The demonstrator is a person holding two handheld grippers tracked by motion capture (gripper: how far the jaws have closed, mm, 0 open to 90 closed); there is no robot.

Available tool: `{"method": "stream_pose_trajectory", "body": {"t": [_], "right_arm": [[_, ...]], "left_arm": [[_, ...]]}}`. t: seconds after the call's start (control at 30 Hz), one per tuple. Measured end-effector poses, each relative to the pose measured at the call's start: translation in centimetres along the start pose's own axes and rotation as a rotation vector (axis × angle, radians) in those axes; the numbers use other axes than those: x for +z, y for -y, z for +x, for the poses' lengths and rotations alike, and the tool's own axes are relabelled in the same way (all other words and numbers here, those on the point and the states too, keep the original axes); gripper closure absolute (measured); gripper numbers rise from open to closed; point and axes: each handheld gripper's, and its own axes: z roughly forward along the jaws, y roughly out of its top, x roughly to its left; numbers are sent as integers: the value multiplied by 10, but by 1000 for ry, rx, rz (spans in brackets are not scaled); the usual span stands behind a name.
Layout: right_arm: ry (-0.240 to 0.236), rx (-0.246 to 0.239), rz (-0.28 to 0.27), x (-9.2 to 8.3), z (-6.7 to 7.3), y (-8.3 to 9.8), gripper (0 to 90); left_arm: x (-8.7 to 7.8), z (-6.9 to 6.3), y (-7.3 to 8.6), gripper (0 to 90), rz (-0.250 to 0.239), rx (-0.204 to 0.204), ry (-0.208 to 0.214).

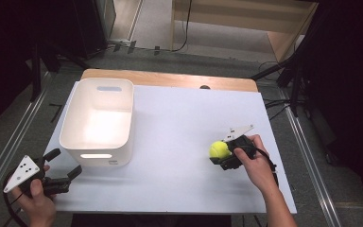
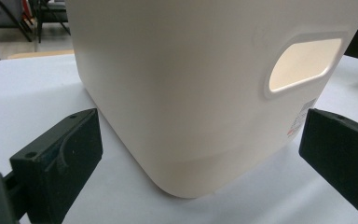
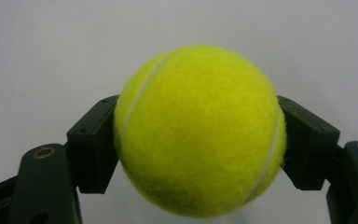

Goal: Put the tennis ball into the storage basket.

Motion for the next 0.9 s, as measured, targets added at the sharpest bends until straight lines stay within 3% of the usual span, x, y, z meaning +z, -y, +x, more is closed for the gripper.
{"method": "stream_pose_trajectory", "body": {"t": [0.9], "right_arm": [[-44, -63, -21, 4, 7, -41, 225]], "left_arm": [[0, 0, 0, 0, -4, -6, 5]]}}
